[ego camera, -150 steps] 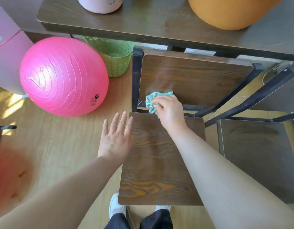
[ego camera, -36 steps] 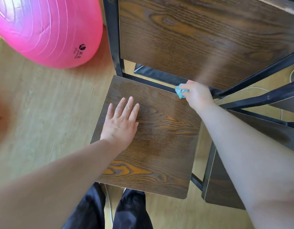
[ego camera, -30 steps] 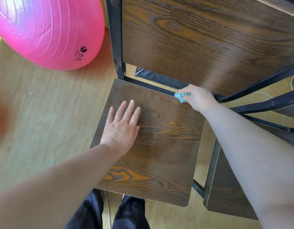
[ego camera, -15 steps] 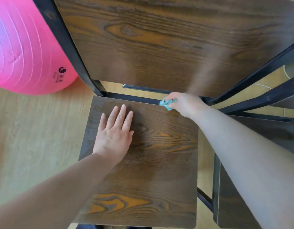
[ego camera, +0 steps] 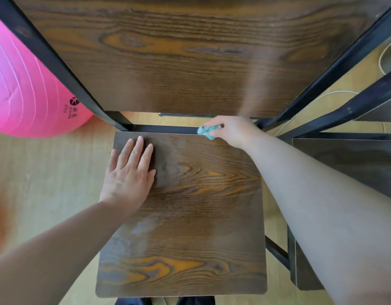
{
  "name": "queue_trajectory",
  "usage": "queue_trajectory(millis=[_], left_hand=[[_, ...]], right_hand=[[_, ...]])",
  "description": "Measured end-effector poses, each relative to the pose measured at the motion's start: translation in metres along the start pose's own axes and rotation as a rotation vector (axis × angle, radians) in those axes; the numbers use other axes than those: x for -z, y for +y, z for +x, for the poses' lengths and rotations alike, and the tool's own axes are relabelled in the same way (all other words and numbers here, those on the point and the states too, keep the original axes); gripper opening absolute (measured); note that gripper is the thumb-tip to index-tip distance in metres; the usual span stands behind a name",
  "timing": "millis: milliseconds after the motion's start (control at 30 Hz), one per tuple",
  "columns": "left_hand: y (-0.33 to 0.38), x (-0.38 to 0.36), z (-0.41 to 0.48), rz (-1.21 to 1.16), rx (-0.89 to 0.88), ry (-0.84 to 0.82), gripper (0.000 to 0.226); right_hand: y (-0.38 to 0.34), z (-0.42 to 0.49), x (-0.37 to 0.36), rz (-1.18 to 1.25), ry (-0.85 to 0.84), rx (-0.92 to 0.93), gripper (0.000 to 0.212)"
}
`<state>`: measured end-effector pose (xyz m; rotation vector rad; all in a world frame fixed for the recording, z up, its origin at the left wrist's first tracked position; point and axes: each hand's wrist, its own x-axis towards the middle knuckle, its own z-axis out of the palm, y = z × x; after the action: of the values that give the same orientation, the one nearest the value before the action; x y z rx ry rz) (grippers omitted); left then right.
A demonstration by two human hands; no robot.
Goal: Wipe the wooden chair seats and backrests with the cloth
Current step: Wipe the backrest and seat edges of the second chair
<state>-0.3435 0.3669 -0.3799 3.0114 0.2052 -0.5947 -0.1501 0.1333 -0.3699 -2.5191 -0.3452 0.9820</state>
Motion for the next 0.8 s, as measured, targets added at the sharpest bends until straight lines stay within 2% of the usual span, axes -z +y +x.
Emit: queue_trajectory(millis=[233, 500, 800], left_hand=[[-0.014, -0.008, -0.009, -0.029, 0.035, 0.035, 0.063], [-0.04, -0.015, -0.008, -0.035, 0.097, 0.033, 0.064], [-0.059, -0.007, -0.02, -0.038, 0.115, 0.05, 0.064]], right_hand=[[-0.056, 0.016, -0.031, 0.06, -0.041, 0.059, 0.032], [-0.149, 0.041, -0.082, -0.024, -0.003, 0.201, 0.032], [-0.158, 0.034, -0.083, -0.048, 0.055, 0.174, 0.031]])
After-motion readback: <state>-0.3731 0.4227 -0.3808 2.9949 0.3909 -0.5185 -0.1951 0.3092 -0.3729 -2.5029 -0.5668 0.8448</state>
